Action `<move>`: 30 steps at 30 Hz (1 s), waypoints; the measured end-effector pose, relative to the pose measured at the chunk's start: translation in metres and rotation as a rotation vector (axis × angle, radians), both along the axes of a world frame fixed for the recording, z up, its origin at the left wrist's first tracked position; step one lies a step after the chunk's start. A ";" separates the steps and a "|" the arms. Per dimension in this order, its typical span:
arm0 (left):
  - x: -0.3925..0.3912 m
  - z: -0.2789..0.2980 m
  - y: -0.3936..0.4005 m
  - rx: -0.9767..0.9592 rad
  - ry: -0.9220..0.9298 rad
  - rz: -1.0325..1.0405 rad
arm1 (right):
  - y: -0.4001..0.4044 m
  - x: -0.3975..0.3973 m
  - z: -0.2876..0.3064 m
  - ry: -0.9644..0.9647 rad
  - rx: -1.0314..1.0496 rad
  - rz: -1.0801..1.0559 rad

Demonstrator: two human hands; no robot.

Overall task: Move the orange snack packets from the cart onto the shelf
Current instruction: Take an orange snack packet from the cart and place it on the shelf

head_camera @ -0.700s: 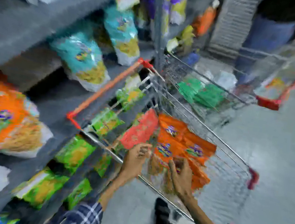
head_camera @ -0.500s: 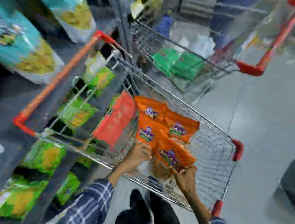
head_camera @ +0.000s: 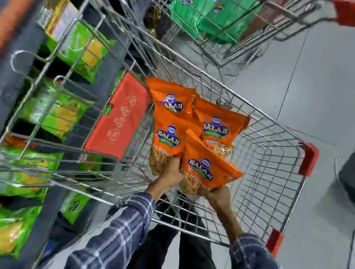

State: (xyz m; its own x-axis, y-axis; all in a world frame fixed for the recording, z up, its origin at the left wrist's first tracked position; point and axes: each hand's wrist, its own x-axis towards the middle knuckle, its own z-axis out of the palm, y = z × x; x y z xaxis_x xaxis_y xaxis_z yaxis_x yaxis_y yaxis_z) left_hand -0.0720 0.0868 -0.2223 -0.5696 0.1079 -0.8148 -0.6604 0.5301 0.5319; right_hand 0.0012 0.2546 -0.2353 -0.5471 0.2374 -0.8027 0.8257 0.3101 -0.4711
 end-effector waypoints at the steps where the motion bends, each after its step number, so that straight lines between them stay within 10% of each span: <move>1: 0.000 0.001 0.000 -0.005 0.011 0.021 | 0.001 -0.001 0.006 0.015 0.013 0.015; 20: 0.053 0.357 -0.168 0.330 0.744 0.666 | -0.094 -0.110 0.364 0.732 -0.271 0.723; 30: 0.122 0.541 -0.269 0.050 1.356 0.986 | -0.267 -0.114 0.547 1.149 -0.676 0.892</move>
State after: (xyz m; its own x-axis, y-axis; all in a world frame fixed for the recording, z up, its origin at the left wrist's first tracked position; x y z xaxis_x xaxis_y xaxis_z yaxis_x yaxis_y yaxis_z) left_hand 0.0498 -0.1825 0.3189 -0.6706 -0.6861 0.2821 0.2120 0.1872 0.9592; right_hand -0.1124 -0.0126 0.3117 -0.6690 -0.6836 0.2916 -0.3678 -0.0364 -0.9292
